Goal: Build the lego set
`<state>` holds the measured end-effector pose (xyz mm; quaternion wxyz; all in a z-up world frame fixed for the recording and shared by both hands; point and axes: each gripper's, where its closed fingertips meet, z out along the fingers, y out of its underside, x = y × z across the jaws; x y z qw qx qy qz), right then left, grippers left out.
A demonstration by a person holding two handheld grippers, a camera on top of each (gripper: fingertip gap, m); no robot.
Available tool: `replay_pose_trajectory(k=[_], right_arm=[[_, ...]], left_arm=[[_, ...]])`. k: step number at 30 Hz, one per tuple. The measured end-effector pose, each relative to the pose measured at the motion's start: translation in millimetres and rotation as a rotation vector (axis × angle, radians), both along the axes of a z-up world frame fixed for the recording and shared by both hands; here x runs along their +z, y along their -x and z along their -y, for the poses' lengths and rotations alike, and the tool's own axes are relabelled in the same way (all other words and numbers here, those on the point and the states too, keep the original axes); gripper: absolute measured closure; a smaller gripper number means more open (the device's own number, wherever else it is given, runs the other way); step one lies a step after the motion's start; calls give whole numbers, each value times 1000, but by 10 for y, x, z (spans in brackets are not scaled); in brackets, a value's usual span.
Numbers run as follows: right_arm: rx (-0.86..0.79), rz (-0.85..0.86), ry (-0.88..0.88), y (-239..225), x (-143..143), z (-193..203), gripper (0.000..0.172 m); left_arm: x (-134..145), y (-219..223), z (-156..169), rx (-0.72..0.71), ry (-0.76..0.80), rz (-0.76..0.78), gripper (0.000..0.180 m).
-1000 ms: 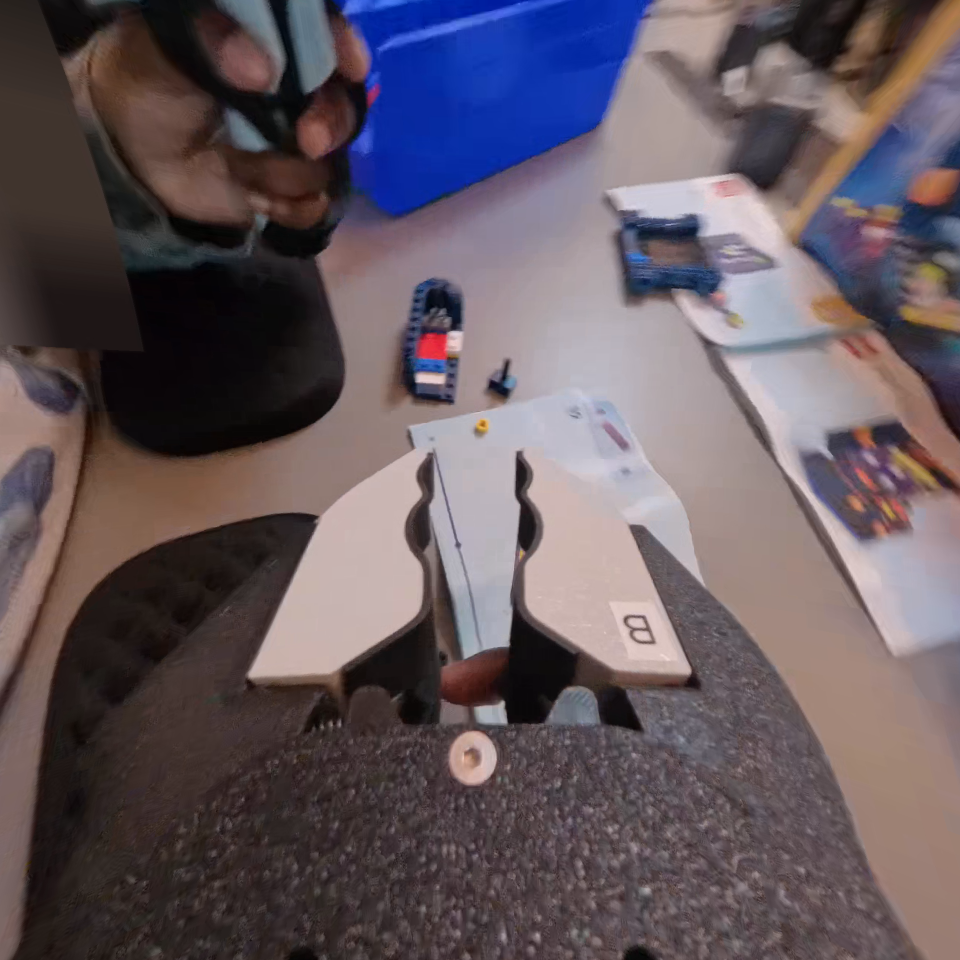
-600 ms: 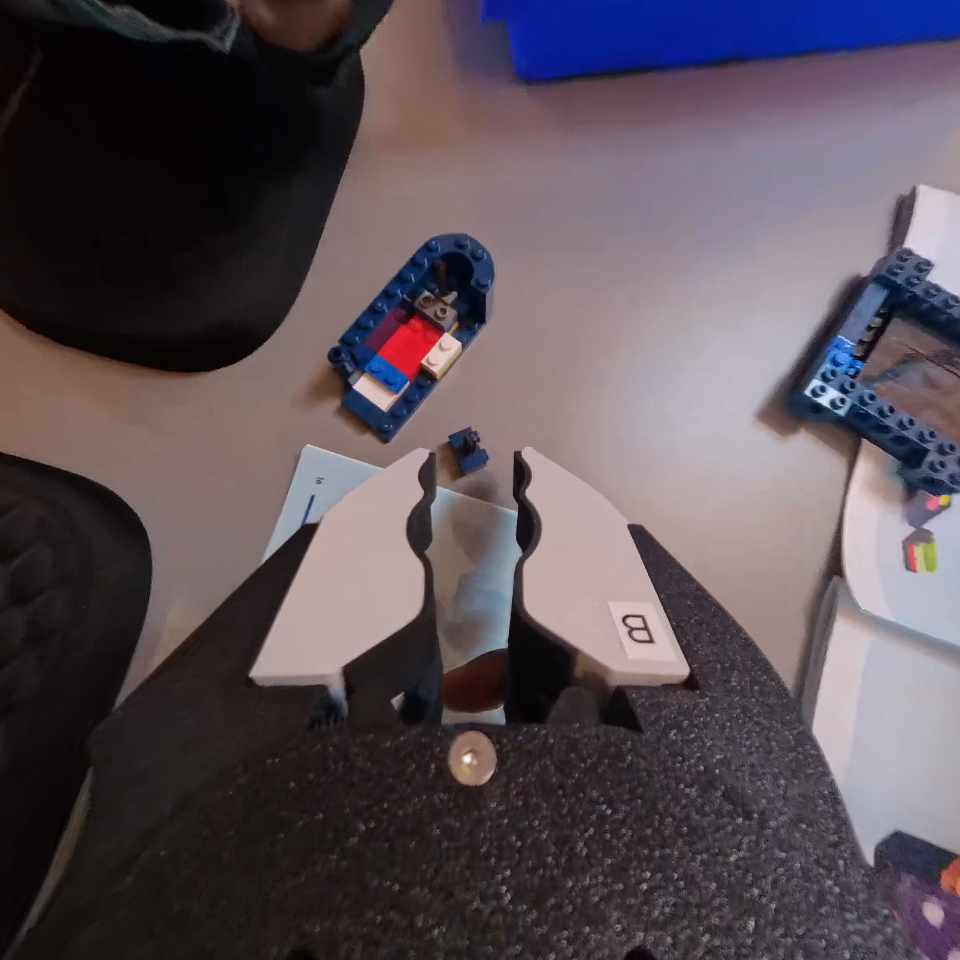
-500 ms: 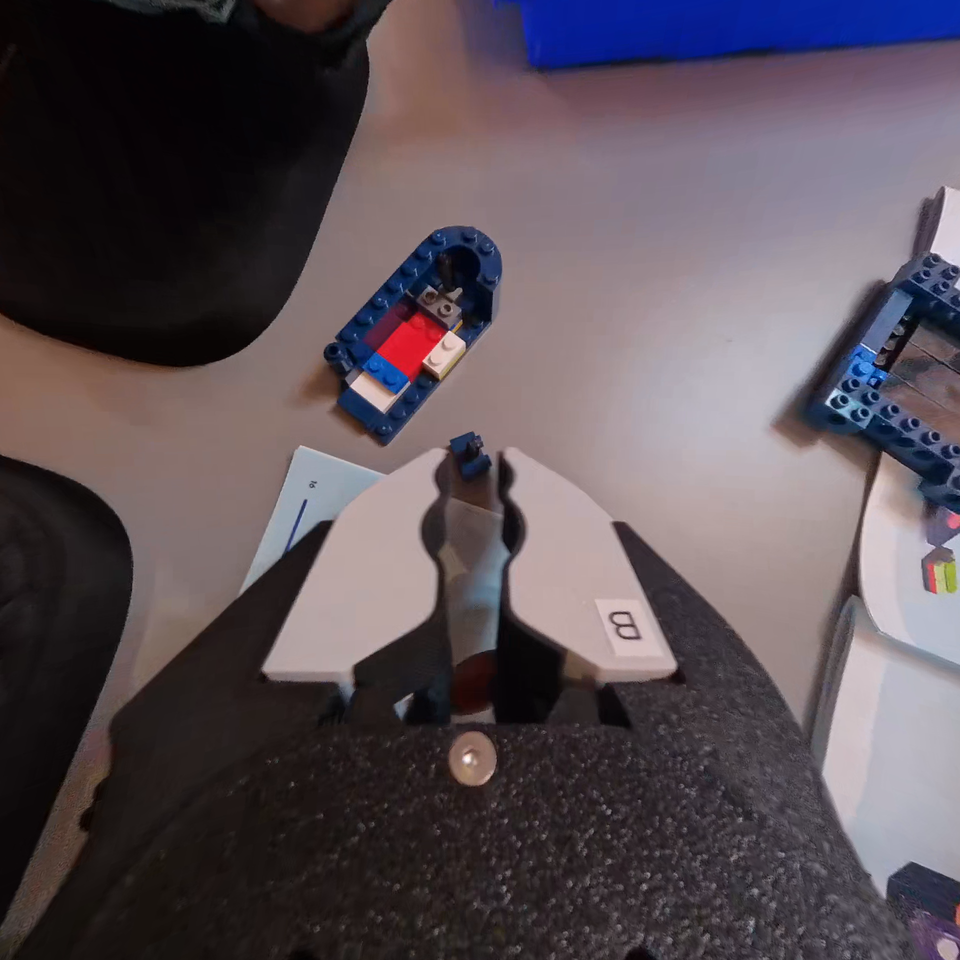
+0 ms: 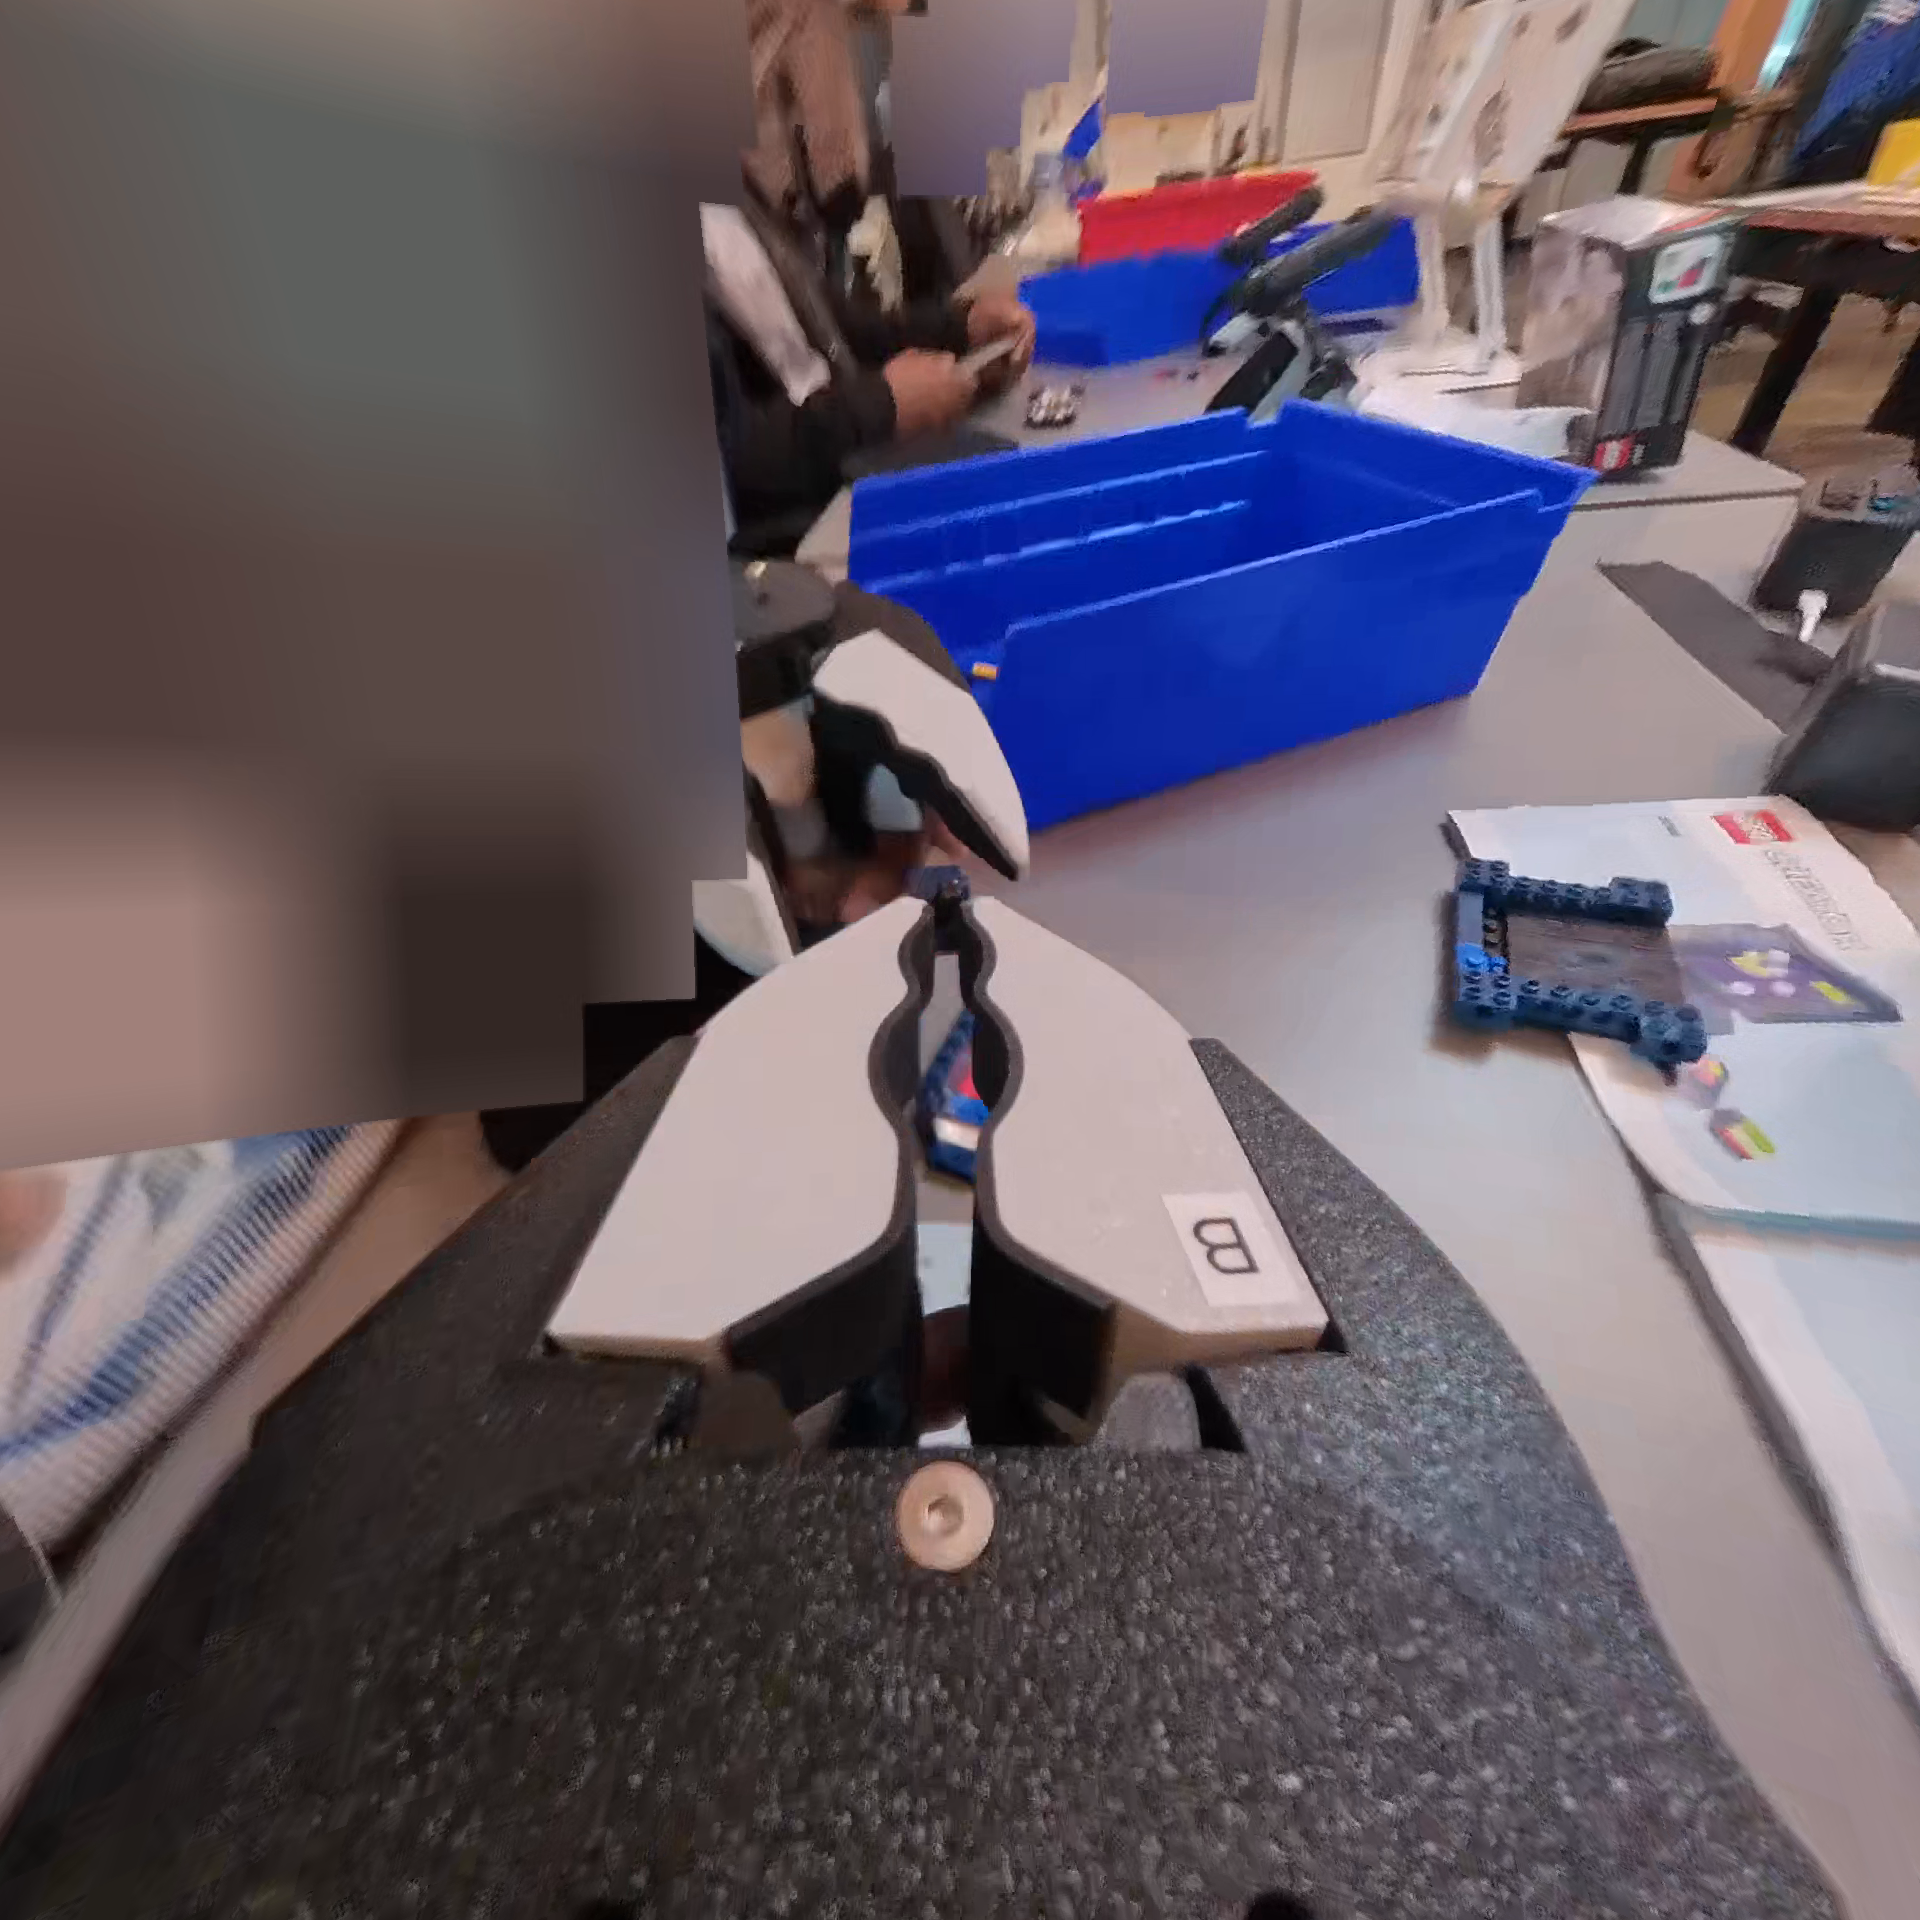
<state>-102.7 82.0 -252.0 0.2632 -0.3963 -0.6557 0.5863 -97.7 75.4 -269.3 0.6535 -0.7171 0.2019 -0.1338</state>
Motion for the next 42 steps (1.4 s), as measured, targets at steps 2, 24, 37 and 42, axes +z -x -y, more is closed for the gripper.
replay_pose_trajectory(k=[2, 24, 37, 42], right_arm=[[-79, 46, 141, 8, 29, 8, 169], [-158, 175, 366, -133, -92, 151, 140], [37, 578, -546, -77, -1147, -140, 153], [85, 595, -582, -27, -1202, -115, 158]], left_arm=[[100, 10, -8, 84, -131, -139, 130], [144, 78, 12, 228, -239, -417, 164], [164, 384, 76, 128, -119, -28, 164], [200, 403, 96, 119, -129, 12, 164]])
